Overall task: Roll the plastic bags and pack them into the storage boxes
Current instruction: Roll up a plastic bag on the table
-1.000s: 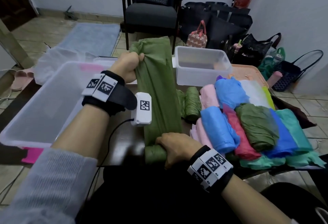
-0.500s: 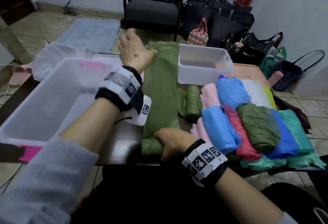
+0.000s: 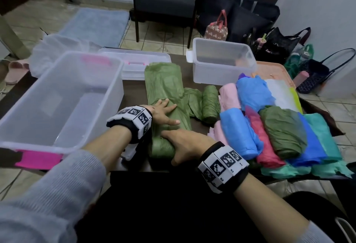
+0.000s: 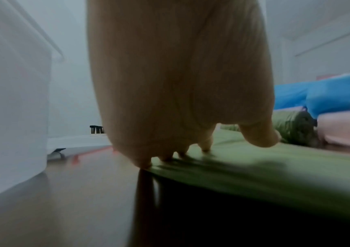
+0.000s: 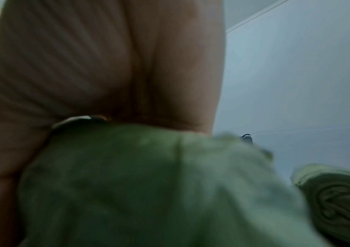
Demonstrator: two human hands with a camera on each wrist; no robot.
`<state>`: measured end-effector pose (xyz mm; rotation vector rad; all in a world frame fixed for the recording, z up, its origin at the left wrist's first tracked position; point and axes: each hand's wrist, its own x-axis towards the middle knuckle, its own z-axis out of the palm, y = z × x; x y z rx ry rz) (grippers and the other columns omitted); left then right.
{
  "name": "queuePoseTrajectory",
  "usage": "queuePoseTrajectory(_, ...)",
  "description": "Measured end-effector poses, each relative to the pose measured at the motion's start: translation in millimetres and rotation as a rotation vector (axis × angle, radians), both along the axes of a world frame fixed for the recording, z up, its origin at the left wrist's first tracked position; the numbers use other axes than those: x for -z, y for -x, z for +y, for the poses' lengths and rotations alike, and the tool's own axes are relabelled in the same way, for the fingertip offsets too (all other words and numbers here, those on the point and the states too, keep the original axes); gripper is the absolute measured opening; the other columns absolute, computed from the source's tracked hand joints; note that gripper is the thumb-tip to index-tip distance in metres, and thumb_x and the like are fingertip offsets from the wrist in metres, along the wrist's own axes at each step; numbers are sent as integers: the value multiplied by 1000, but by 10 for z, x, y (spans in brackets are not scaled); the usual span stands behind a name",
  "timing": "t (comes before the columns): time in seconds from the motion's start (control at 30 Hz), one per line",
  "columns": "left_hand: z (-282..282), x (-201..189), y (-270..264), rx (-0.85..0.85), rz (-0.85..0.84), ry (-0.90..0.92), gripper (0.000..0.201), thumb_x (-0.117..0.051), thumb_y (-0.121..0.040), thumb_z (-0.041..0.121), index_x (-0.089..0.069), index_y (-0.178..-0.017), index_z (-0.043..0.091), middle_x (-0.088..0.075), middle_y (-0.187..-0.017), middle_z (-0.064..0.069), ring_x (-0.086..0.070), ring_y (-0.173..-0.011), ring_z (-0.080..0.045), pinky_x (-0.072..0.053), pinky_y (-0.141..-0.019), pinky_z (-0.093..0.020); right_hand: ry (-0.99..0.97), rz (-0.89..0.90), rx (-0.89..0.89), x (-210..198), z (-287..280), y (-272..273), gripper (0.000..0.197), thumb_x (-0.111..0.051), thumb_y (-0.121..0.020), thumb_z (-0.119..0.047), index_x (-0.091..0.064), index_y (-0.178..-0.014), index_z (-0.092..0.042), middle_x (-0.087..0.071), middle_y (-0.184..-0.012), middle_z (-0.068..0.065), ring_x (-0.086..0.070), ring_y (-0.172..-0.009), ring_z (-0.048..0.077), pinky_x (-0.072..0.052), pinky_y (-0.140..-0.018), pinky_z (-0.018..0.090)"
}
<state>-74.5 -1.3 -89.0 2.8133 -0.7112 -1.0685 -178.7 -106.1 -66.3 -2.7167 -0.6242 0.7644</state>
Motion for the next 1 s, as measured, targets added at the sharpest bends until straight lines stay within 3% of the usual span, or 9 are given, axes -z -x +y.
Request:
queuePoseTrajectory(0.13,28,115,0,26,-62,10,80,-39,-90,61,6,-150,32,19,-157,-3,16,-145,-23,1,-116,-45,-8,11,-30,9,82,20,54,-74,-69,-16,-47,-116,-12,-60,-112,12,-56,-103,29,-35,-71,24)
queuePoseTrajectory(0.43,95,178,24,47,-99,61,83,-45,-88,60,6,-149,33,18,-157,1,15,-145,-20,3,-116,-41,-60,28,31,113,82,105,50,-81,-66,-25,-56,-107,-10,-62,-103,11,-57,-96,29,-33,-65,25)
queuePoseTrajectory(0.57,98,164,13,18,-80,96,83,-49,-89,55,2,-150,31,16,-157,-1,14,-145,-21,2,-116,-43,-92,-2,31,139,37,130,61,-85,-60,-37,-60,-110,-13,-51,-95,5,-56,-97,27,-41,-75,29)
queuePoseTrajectory(0.67,140,132,44,-23,-70,185,84,-56,-89,47,-3,-151,26,11,-158,-2,10,-146,-20,1,-116,-41,-159,-4,105,193,-6,141,72,-88,-56,-36,-51,-114,-17,-55,-102,3,-54,-94,21,-42,-76,29)
queuePoseTrajectory(0.77,212,93,84,-103,-133,344,85,-63,-86,36,-9,-151,23,-1,-159,-5,-3,-146,-20,-8,-119,-39,-205,-3,187,205,-36,114,65,-89,-53,-38,-45,-98,-22,-53,-92,-4,-49,-83,15,-38,-68,27)
queuePoseTrajectory(0.83,220,-21,160,-143,-230,439,73,-65,-86,31,-27,-147,22,-21,-155,-7,-24,-141,-22,-21,-115,-35,-199,6,216,203,-76,67,56,-88,-54,-41,-52,-95,-23,-55,-89,-7,-50,-80,11,-36,-66,25)
queuePoseTrajectory(0.9,216,-201,287,-195,-323,525,43,-65,-87,26,-55,-127,16,-51,-133,-7,-50,-114,-16,-37,-96,-26,-211,34,235,203,-118,21,52,-85,-57,-47,-59,-94,-22,-59,-91,-3,-52,-83,11,-39,-68,25)
queuePoseTrajectory(0.93,233,-291,363,-218,-328,529,29,-65,-87,24,-64,-115,15,-61,-118,-5,-55,-98,-12,-39,-85,-22,-211,41,233,211,-139,-1,51,-83,-58,-51,-62,-94,-20,-60,-92,1,-52,-85,13,-42,-71,27)
queuePoseTrajectory(1.0,317,-413,521,-234,-257,470,15,-68,-85,23,-72,-98,16,-70,-97,-1,-58,-83,-8,-40,-75,-19,-194,51,218,233,-180,-44,54,-78,-62,-55,-67,-96,-15,-61,-92,9,-53,-87,17,-47,-76,33)
